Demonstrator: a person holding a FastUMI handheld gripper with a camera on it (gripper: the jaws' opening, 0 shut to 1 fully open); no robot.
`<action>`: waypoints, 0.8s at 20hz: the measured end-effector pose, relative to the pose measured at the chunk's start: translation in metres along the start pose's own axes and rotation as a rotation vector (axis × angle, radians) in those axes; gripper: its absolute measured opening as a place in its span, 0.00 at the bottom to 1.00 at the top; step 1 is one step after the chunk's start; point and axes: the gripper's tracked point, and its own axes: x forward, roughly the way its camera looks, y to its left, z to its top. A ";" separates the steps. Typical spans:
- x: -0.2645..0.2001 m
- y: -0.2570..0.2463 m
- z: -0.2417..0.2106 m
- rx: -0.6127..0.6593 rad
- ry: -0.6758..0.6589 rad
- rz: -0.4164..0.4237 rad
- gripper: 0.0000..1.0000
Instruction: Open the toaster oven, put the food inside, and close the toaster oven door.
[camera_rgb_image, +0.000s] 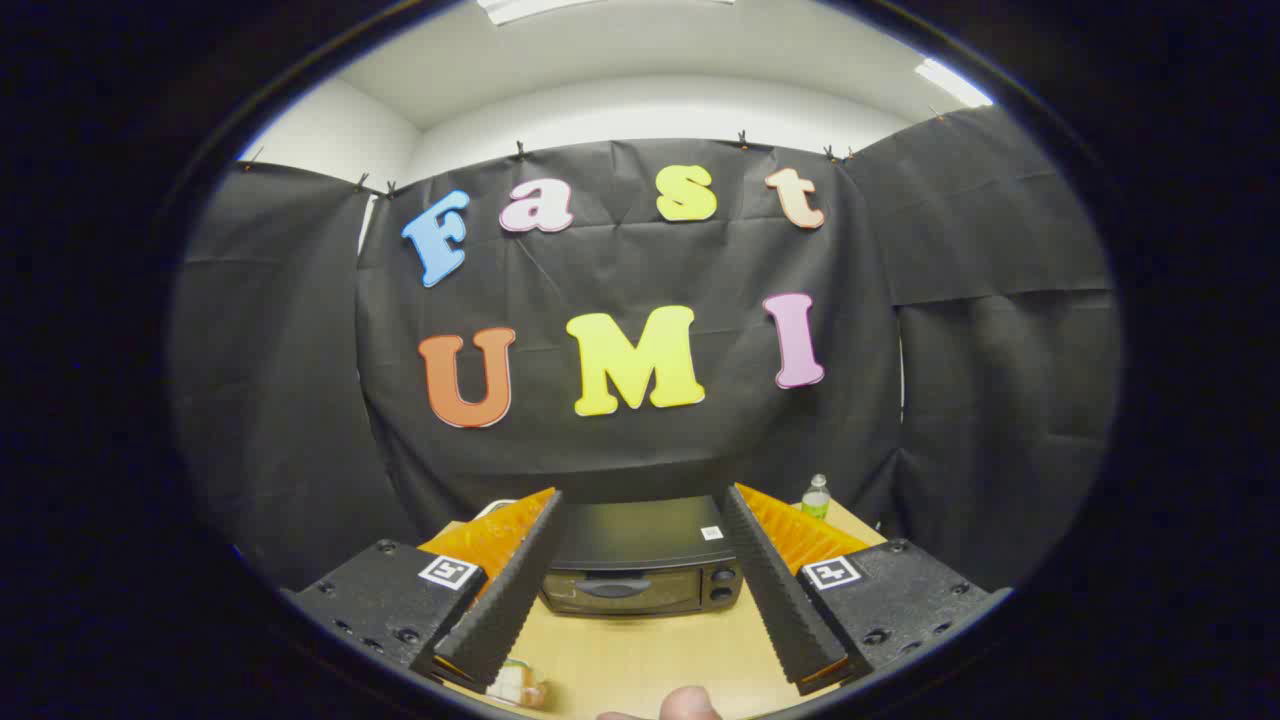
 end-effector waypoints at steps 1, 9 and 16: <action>0.002 -0.001 0.000 0.005 0.001 0.000 1.00; 0.007 -0.003 0.003 -0.006 -0.009 0.013 1.00; 0.011 0.000 -0.002 -0.001 0.018 0.025 1.00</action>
